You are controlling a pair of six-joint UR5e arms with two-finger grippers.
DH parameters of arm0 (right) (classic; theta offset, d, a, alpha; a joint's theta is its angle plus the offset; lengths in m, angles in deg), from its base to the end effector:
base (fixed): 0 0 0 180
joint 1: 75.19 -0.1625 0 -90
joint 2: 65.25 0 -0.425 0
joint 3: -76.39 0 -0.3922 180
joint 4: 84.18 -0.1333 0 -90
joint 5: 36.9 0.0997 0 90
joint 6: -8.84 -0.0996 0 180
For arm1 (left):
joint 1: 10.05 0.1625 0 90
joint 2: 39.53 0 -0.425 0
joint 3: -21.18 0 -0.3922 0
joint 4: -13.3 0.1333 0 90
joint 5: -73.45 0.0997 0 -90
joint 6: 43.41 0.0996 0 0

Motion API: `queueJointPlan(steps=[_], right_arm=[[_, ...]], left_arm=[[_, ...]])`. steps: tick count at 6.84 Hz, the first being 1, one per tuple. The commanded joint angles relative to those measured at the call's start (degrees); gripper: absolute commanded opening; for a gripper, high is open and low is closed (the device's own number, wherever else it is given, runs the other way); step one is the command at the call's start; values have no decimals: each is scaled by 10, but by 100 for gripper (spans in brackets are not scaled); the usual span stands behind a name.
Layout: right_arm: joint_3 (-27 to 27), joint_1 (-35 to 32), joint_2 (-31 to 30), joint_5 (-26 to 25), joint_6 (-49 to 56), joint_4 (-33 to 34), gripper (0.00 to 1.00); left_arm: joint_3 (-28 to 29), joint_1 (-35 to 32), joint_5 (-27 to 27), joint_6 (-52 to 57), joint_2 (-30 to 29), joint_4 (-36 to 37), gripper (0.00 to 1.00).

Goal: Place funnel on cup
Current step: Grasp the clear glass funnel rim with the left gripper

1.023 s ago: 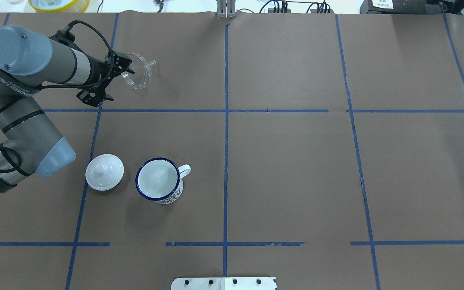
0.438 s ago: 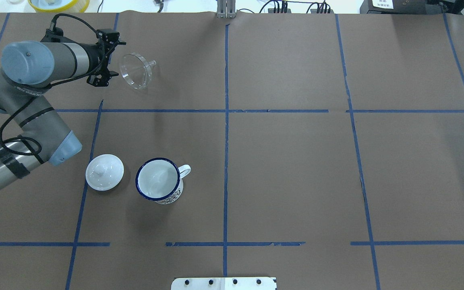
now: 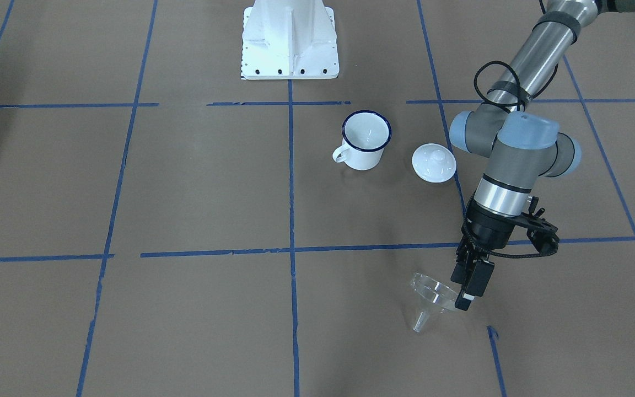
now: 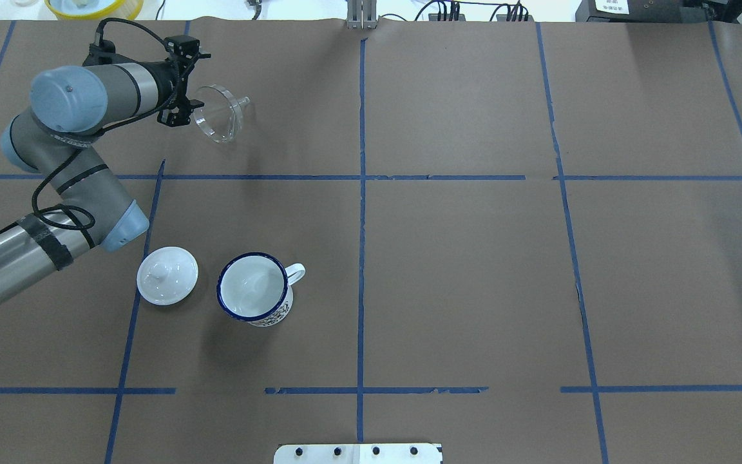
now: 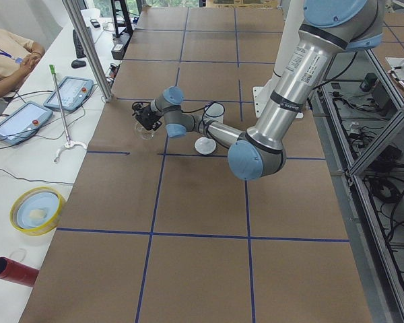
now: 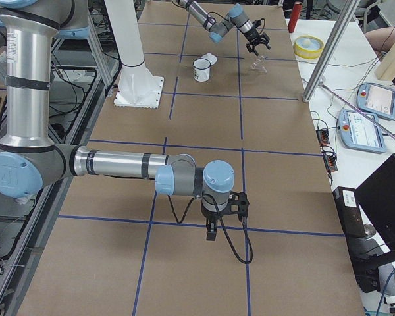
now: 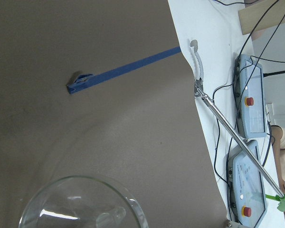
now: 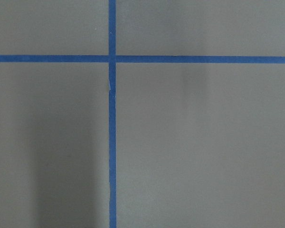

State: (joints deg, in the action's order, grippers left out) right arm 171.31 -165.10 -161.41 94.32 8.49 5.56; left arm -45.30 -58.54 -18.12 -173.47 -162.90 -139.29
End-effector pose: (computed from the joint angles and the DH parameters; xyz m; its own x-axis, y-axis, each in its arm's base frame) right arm 0.0670 -0.4450 0.6701 0.7522 0.0162 0.6587 -0.0030 0.9998 -0.0211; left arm 0.3961 -0.6446 0.3853 -0.3176 -0.6119 -0.7244 0.6884 0.3766 -0.6199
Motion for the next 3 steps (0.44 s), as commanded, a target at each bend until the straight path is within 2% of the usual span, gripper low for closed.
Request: queueJointPlan(steps=[1,2,3], right_arm=[[0,0,0,0,0,0,100],[0,0,0,0,0,0,100],[0,0,0,0,0,0,100]], left_arm=[[34,1,3,-1,-18,-21,92],[35,1,3,-1,-19,-21,67],[35,1,3,2,-19,-20,14]])
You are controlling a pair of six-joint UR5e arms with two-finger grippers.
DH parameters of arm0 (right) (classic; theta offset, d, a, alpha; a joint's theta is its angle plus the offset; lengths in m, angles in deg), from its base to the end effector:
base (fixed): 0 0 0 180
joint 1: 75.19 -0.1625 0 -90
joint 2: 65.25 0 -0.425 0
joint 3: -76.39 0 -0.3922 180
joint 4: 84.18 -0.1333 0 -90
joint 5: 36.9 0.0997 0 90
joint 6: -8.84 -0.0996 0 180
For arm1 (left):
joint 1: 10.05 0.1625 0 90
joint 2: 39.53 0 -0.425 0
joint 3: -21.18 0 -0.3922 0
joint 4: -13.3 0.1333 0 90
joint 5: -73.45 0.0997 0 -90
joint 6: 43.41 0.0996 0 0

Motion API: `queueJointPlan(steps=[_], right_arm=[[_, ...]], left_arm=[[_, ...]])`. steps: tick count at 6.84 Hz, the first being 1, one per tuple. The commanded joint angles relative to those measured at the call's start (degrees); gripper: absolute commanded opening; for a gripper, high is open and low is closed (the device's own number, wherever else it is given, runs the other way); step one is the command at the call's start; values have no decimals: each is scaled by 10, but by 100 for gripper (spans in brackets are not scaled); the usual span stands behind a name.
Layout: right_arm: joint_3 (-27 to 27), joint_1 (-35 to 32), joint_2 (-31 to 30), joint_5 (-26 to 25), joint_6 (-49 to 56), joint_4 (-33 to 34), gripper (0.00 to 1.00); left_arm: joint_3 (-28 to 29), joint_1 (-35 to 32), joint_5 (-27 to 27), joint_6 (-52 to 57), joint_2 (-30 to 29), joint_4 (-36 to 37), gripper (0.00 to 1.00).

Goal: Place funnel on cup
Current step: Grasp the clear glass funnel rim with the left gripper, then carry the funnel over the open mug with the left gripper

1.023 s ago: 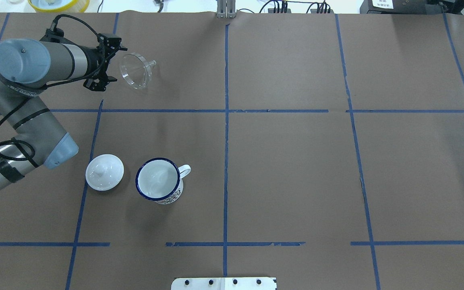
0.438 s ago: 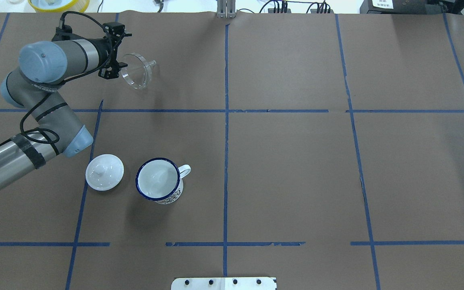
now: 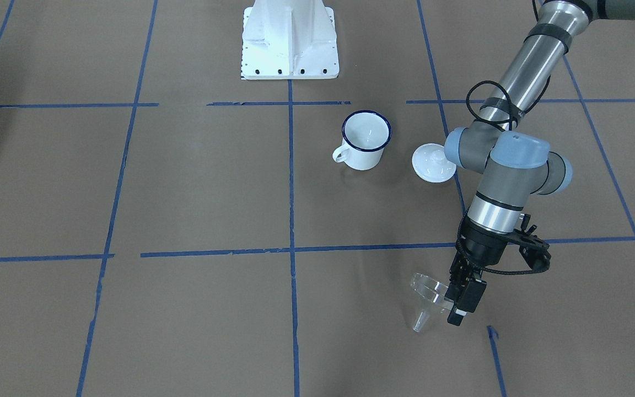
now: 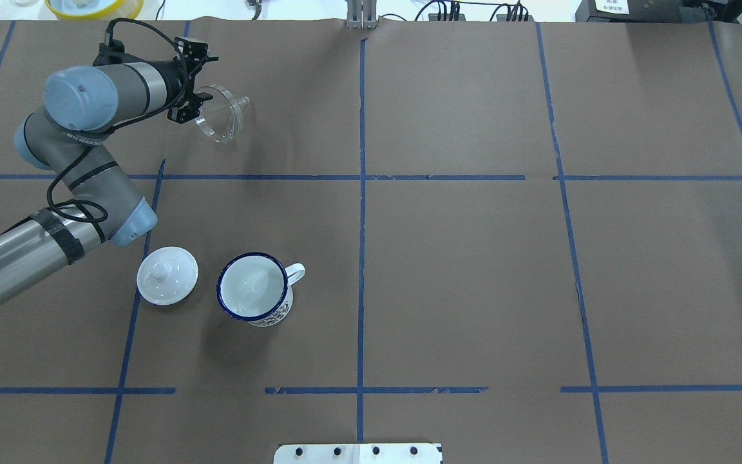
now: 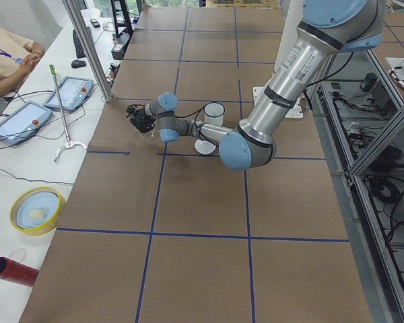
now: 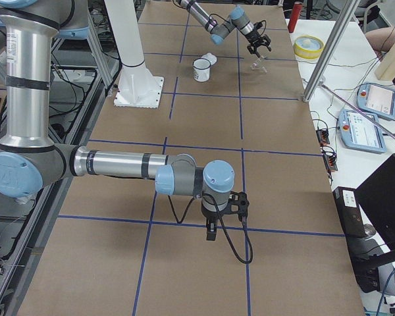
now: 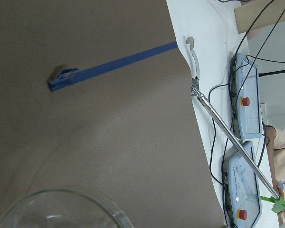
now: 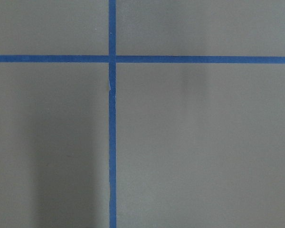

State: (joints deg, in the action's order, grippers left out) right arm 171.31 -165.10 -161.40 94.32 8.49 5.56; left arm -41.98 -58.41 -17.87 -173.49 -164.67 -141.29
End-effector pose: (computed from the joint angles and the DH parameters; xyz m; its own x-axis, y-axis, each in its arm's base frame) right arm 0.0670 -0.4451 0.6701 0.7522 0.0161 0.6587 -0.0030 0.9998 -0.0210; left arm 0.4052 -0.6529 0.3874 -0.3221 -0.6065 -0.7269 0.6863 0.3793 -0.6205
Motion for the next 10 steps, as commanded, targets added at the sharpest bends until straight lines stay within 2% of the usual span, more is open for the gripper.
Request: queueJointPlan(steps=[1,3,5,7,8,9,10], right_arm=[[0,0,0,0,0,0,100],[0,0,0,0,0,0,100],[0,0,0,0,0,0,100],[0,0,0,0,0,0,100],[0,0,0,0,0,0,100],[0,0,0,0,0,0,100],[0,0,0,0,0,0,100]], left_arm=[[1,1,0,4,-2,0,0],[-13,-3,1,1,-3,0,0],[-84,-24,-1,-3,-5,17,0],[-263,-22,-17,-4,-12,273,0],[-338,-20,-78,-3,-10,380,0],[-428,-19,-103,4,-10,524,0],[-480,25,-109,4,-12,628,0]])
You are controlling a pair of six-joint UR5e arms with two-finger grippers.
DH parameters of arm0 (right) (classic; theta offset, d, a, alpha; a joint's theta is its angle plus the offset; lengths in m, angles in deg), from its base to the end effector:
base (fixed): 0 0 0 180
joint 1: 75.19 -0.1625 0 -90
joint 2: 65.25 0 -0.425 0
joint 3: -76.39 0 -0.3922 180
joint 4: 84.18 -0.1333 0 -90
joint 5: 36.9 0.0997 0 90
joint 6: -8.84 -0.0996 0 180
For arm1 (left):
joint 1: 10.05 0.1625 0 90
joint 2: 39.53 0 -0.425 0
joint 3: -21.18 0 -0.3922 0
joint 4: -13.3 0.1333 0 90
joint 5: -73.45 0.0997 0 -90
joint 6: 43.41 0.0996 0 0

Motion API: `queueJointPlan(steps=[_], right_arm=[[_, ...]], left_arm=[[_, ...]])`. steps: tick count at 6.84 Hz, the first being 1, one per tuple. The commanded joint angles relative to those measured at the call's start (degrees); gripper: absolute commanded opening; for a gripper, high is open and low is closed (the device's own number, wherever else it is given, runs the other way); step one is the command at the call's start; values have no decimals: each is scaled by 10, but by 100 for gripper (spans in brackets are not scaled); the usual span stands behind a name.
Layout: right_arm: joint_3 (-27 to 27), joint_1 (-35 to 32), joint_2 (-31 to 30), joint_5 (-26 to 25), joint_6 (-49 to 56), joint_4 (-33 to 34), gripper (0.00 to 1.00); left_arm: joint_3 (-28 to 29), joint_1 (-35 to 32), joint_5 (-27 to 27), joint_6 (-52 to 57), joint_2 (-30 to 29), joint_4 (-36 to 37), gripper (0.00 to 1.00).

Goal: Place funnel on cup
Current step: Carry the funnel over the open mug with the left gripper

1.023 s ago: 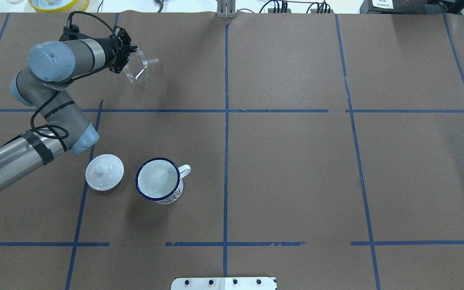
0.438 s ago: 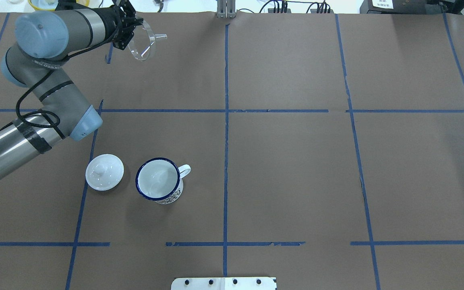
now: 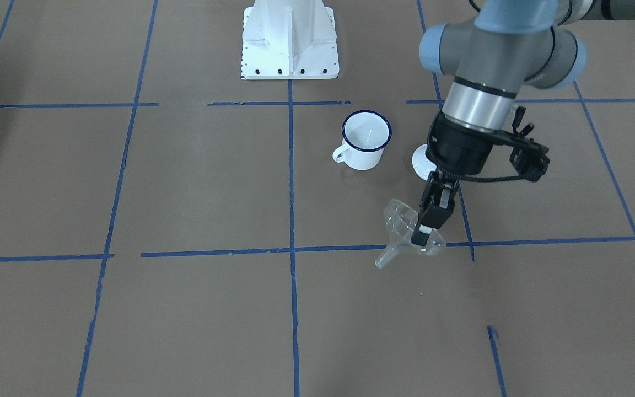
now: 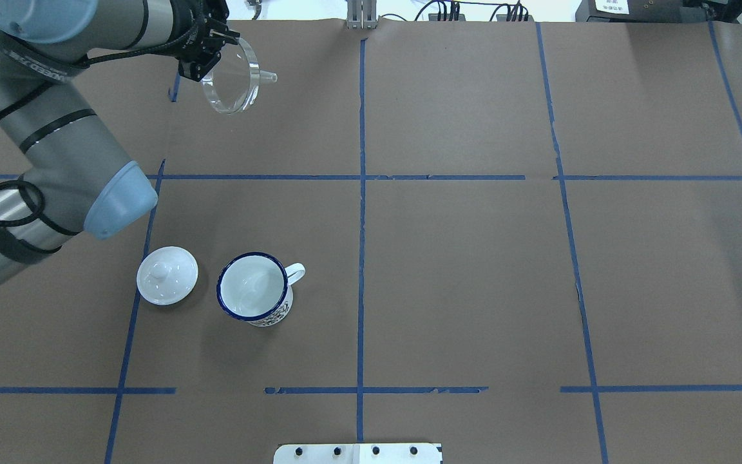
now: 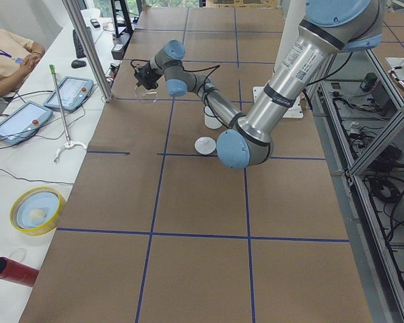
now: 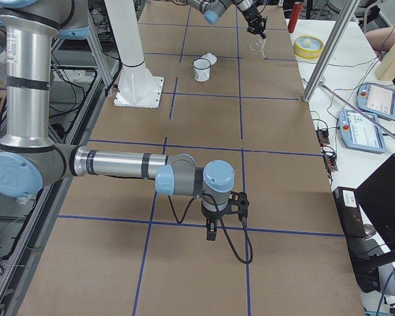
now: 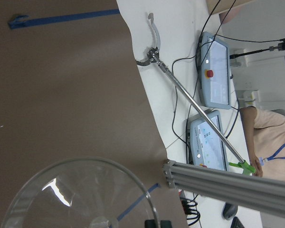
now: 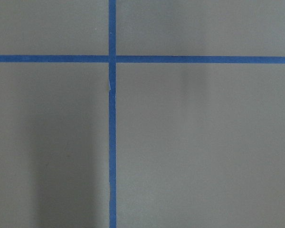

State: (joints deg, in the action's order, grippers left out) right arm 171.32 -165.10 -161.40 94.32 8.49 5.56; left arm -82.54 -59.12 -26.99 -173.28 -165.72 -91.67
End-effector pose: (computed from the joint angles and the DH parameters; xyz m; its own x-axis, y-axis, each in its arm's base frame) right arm 0.0670 -0.4451 0.6700 0.7522 0.0160 0.6587 -0.0030 0.9998 -0.0208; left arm 0.3286 -0.5549 0.1568 -0.1939 -0.7386 -0.6456 0.6660 0.3840 -0.6395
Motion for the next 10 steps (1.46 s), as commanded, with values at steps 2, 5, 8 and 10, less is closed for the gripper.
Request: queueJointPlan(steps=[2,5,8,10], right_arm=[[0,0,0,0,0,0,100],[0,0,0,0,0,0,100],[0,0,0,0,0,0,100],[0,0,0,0,0,0,100]], left_arm=[[-102,76,-18,16,-19,278,0],[-105,132,-19,73,-35,435,0],[-96,166,-34,72,-44,442,0],[-66,187,-34,73,-48,440,0]])
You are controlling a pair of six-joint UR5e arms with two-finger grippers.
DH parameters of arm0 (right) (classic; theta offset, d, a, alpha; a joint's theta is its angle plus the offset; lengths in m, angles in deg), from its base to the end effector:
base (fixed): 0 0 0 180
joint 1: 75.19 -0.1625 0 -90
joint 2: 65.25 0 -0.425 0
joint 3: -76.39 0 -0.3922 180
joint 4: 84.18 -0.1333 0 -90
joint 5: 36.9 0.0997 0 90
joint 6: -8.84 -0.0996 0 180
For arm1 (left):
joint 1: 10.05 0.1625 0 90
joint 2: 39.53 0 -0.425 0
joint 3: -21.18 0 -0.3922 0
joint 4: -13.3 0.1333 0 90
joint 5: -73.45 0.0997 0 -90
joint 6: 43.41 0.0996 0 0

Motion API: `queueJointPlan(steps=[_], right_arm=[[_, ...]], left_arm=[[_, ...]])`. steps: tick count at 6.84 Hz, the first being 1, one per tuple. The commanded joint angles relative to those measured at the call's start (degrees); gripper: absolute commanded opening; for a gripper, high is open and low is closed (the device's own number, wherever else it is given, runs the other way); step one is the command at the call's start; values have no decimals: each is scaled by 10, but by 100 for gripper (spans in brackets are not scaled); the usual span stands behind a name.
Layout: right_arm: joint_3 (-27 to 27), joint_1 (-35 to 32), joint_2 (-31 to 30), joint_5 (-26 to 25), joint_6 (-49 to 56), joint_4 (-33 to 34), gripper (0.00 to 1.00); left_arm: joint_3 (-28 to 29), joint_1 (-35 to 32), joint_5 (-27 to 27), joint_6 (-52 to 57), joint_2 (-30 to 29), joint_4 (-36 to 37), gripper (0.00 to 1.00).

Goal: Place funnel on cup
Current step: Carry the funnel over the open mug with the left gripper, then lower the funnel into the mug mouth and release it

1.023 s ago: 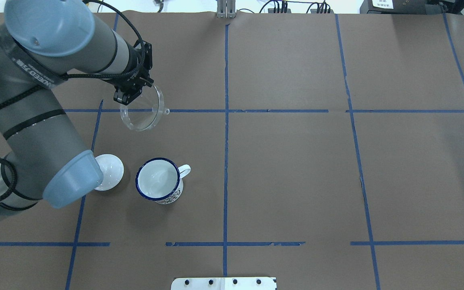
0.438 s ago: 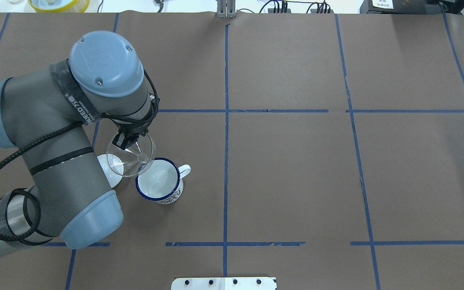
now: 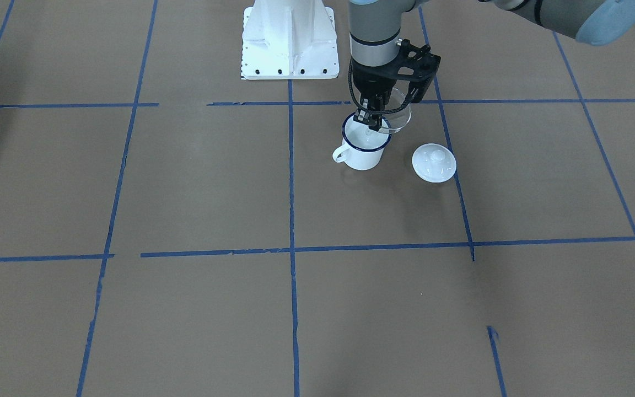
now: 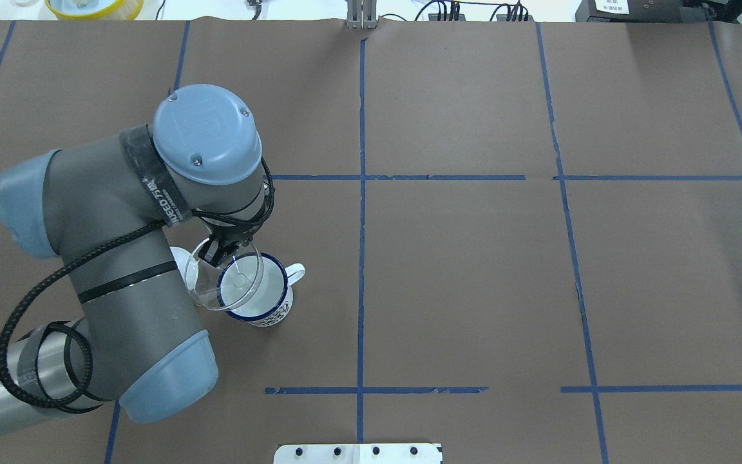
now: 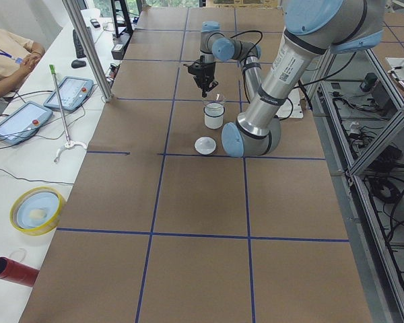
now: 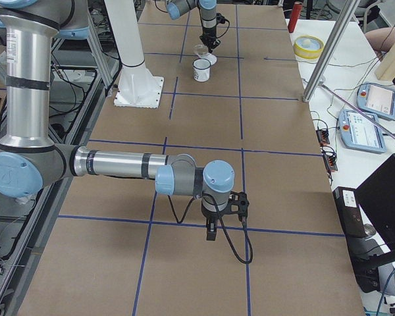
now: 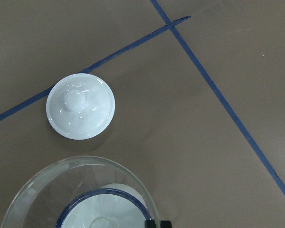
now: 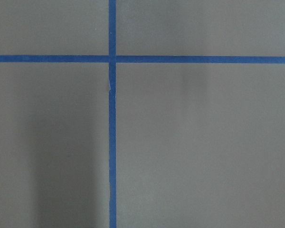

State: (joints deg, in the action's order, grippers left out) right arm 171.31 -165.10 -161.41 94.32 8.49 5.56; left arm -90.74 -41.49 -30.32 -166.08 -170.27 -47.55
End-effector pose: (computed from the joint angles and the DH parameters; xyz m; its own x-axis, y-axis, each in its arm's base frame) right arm 0.0670 -0.4450 0.6701 0.7522 0.0162 0.6587 -0.0030 0.9998 -0.0211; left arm 0.4497 -0.4034 0.1617 0.3859 -0.8504 -0.3576 0.7161 0.5205 -0.4651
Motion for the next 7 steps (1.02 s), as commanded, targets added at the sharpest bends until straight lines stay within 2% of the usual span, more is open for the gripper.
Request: queueJointPlan(steps=[1,4,7], right_arm=[[0,0,0,0,0,0,100],[0,0,0,0,0,0,100],[0,0,0,0,0,0,100]], left_arm=[[27,10,1,1,-3,-3,0],[81,10,2,21,-30,-6,0],[94,31,2,21,-26,-14,0]])
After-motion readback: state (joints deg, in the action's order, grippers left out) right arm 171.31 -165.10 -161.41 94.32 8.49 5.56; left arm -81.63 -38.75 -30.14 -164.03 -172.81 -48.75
